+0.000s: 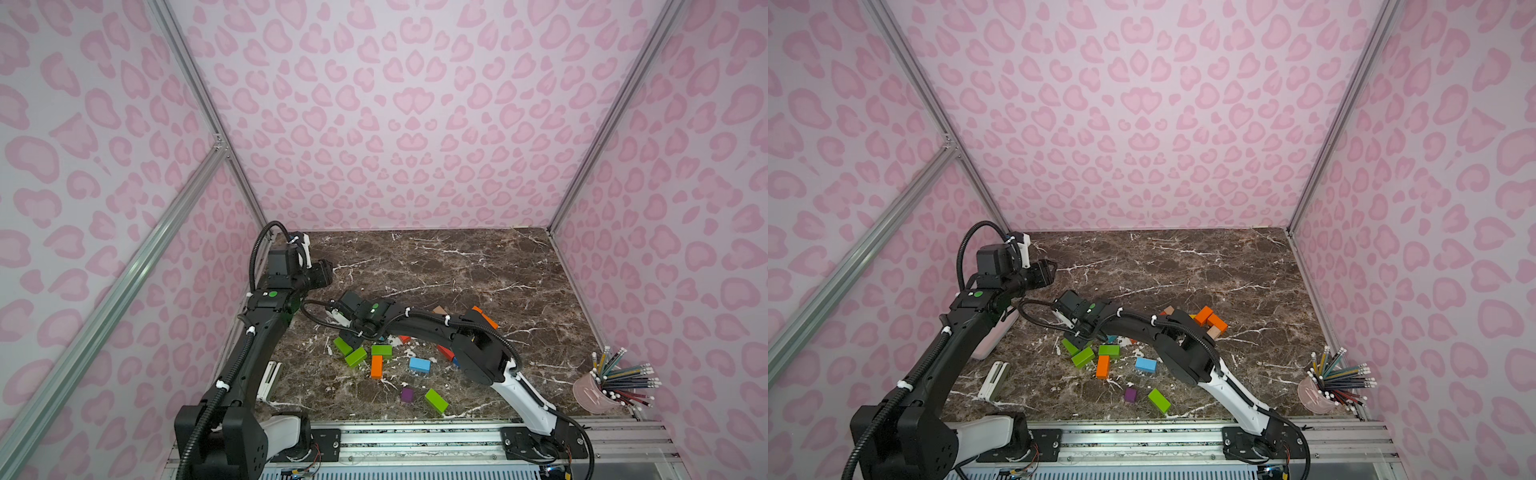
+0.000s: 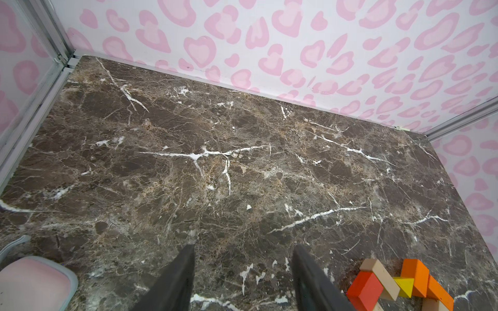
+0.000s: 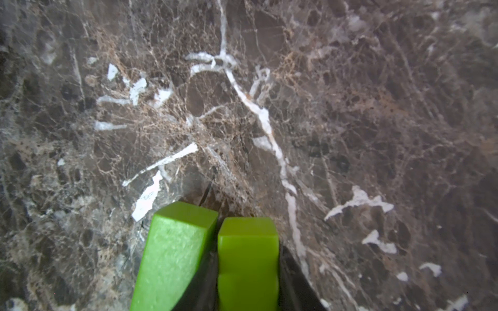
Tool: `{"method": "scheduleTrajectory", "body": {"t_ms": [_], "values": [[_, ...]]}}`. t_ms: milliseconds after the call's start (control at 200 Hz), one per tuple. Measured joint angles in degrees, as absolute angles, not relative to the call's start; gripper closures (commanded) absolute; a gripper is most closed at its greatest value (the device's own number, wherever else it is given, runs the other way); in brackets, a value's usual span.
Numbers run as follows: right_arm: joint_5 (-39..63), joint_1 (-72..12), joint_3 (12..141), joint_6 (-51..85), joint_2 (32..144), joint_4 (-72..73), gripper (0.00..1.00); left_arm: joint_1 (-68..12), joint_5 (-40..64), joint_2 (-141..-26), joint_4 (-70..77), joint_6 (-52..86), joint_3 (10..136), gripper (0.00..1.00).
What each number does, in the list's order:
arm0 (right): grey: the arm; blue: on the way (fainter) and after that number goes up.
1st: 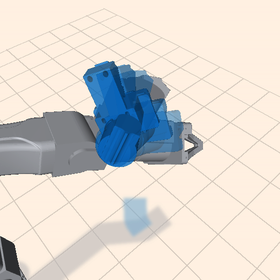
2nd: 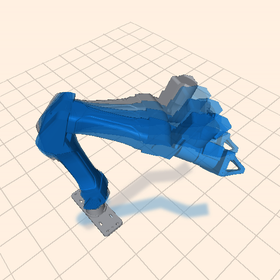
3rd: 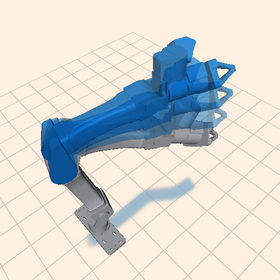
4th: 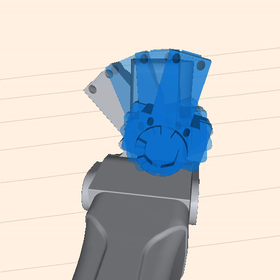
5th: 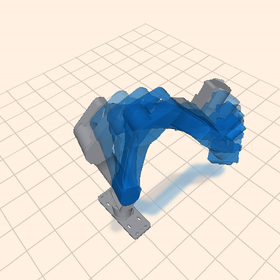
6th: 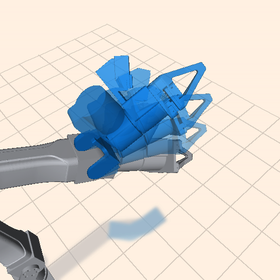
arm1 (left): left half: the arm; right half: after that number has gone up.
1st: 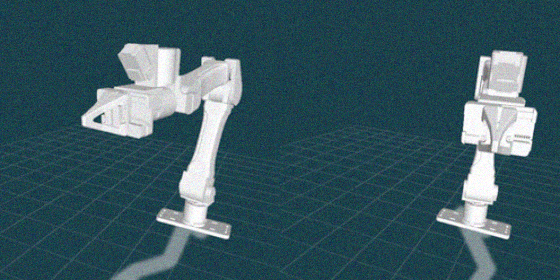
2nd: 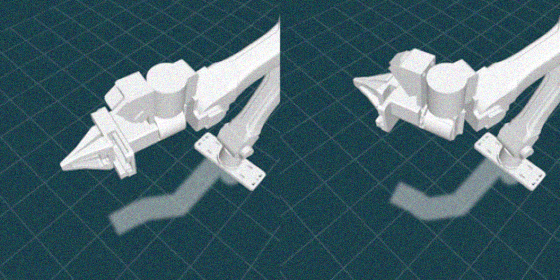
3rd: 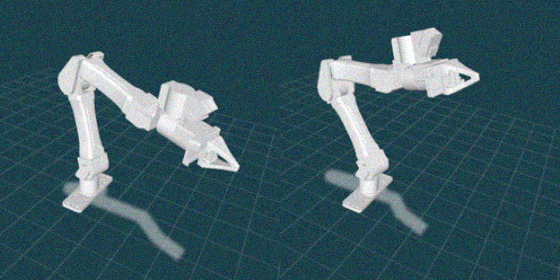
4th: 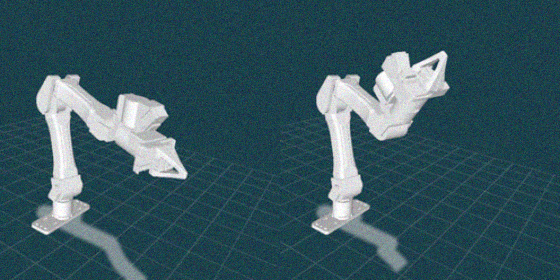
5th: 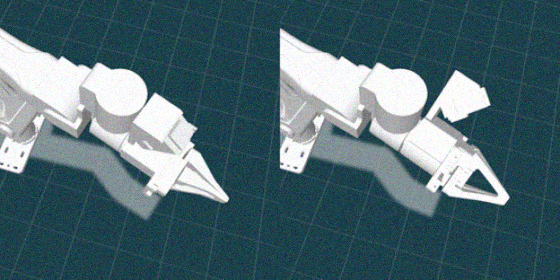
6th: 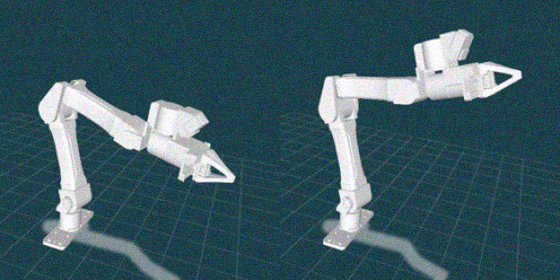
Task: Assemble a heart with building blocks
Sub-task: Assemble the building block at the center of the board.
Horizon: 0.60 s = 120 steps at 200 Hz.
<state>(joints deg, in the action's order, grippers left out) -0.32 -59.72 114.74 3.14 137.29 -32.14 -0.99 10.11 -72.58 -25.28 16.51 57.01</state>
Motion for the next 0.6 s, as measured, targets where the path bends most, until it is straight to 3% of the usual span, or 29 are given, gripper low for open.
{"method": "scheduleTrajectory", "body": {"t_ms": [145,600], "values": [[-0.5,-59.7,114.6,3.0,137.0,-32.2,0.75,-1.0,10.3,-72.7,-25.3,16.5,57.0,0.40],[-2.2,-58.8,108.1,3.2,132.8,-31.3,0.75,-1.0,10.7,-72.8,-25.3,16.5,56.8,0.40]]}}
